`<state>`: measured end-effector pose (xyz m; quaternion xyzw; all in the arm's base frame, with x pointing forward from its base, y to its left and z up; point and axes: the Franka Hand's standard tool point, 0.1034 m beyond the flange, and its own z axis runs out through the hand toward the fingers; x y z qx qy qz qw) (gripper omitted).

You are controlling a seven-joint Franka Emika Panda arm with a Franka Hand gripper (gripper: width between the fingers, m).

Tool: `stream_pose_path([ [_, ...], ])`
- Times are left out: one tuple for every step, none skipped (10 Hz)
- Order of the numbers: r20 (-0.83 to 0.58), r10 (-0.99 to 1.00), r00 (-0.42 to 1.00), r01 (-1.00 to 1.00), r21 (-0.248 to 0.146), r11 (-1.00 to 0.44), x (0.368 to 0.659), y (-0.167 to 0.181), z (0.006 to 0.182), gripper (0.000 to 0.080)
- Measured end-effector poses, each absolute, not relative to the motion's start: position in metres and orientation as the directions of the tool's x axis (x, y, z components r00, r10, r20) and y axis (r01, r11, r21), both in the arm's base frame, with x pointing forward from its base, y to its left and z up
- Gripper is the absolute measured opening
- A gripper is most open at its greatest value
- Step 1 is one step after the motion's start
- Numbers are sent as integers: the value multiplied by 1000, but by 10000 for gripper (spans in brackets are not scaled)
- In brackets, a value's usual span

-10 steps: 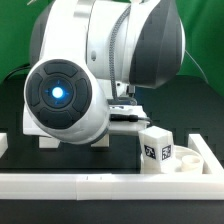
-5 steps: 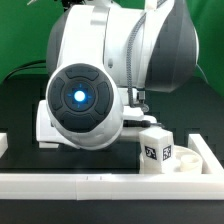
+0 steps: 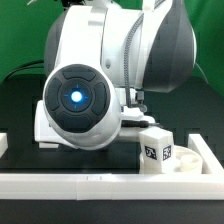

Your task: Assemble stool

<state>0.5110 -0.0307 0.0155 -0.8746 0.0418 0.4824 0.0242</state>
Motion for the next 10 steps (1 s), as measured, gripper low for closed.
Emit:
stream_pose_path([
  [-846, -50, 531, -97, -2, -995, 511, -31, 15, 333],
  [-846, -50, 531, -97, -2, -995, 511, -31, 15, 333],
  [-846, -50, 531, -98, -2, -995, 511, -31, 15, 333],
  [-845, -45, 532, -95, -6, -995, 512, -32, 18, 333],
  [-835, -34, 549, -90, -18, -996, 519, -33, 31, 333],
  [-823, -28, 568, -89, -28, -996, 528, -31, 57, 333],
  [-802, -25, 597, -88, -35, -996, 538, -26, 87, 334],
  [-783, -17, 621, -82, -43, -996, 544, -20, 107, 334],
  [-783, -17, 622, -80, -42, -996, 544, -17, 111, 334],
  [-770, -17, 638, -71, -37, -997, 546, -17, 105, 334],
])
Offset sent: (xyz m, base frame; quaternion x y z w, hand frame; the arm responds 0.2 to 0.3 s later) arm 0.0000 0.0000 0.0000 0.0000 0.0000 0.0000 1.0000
